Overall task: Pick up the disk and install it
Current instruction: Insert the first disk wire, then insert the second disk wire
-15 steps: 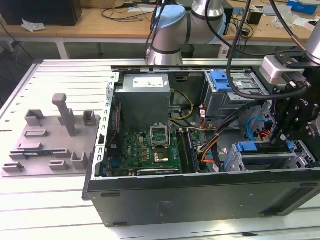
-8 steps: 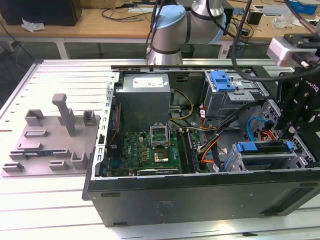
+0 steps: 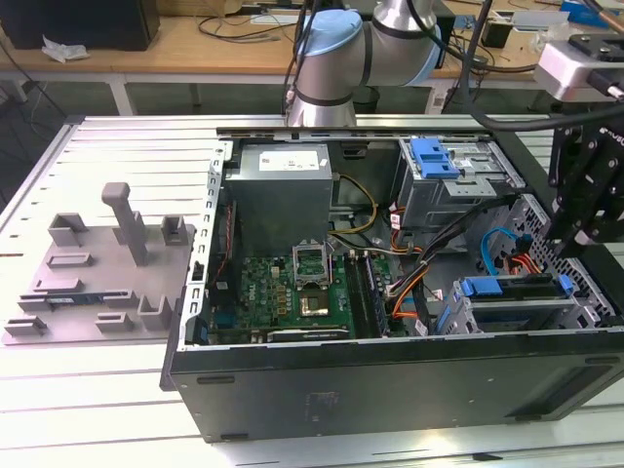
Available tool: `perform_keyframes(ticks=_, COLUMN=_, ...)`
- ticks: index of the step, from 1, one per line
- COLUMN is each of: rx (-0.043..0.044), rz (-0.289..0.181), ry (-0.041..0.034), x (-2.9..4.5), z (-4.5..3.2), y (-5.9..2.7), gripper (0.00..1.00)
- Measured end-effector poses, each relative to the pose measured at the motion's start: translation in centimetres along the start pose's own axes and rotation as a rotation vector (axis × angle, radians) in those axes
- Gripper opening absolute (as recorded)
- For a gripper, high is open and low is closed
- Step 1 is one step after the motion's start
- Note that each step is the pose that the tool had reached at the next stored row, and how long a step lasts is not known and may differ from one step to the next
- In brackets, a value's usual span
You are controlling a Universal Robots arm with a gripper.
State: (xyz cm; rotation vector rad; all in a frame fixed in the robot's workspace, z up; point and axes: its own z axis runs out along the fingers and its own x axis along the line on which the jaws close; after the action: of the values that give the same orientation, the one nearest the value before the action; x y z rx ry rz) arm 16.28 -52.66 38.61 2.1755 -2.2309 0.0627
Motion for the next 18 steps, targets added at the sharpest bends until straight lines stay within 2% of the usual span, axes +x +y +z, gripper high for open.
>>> perform_keyframes(ticks=15, rx=0.0001, rz=-0.001, ry=0.0004, x=-0.02, z=-0.03, y=0.00, gripper=0.30)
perform_keyframes(ticks=17, rx=-0.0005, rz=-0.001, ry=0.0025, x=-0.33, z=-0.05, y=-0.04, gripper=0.30)
perform_keyframes(ticks=18, rx=-0.0016, rz=-0.001, ry=0.0058, x=-0.64, z=-0.06, y=-0.04, gripper=0.30)
